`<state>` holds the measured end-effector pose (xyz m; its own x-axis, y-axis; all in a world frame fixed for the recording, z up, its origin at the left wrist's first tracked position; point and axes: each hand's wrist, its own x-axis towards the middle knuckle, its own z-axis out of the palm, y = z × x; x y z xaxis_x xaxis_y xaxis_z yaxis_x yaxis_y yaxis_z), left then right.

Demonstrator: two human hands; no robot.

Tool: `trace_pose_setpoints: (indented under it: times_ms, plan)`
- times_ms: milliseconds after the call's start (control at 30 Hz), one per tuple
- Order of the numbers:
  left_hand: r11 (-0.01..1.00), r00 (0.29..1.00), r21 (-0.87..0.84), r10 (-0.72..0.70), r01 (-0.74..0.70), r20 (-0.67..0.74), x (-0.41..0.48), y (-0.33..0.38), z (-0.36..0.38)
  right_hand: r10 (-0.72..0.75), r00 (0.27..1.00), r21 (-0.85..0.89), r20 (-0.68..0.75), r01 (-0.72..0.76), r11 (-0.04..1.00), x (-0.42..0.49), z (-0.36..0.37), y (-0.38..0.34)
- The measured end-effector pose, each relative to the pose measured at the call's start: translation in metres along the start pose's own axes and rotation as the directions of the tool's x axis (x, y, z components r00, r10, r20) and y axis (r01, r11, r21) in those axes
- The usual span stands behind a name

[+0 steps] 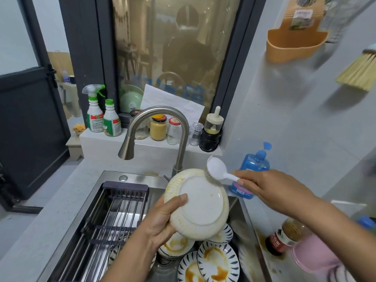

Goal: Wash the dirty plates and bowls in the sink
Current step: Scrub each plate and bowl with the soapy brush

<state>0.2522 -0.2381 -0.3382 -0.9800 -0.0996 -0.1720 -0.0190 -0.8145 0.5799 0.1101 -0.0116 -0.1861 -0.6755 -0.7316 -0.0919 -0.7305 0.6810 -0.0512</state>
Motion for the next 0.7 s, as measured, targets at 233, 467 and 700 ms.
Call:
trace_pose_setpoints:
  times_ms: [233,467,700]
  plan:
    - [0.994,0.998,-0.094,0.055,-0.059,-0.043,0.004,-0.004,0.010,-0.154,0.985,-0.315,0.074,0.170,0.934,-0.006,0.012,-0.063]
    - [0.987,0.982,-0.066,0.135,-0.145,-0.132,0.002,0.010,0.004,-0.068,0.973,-0.138,0.220,0.100,0.985,-0.013,-0.005,-0.046]
    - [0.989,0.987,-0.097,0.097,-0.110,-0.129,0.003,-0.007,0.016,-0.029,0.995,-0.118,0.098,0.041,0.992,0.011,0.004,-0.054]
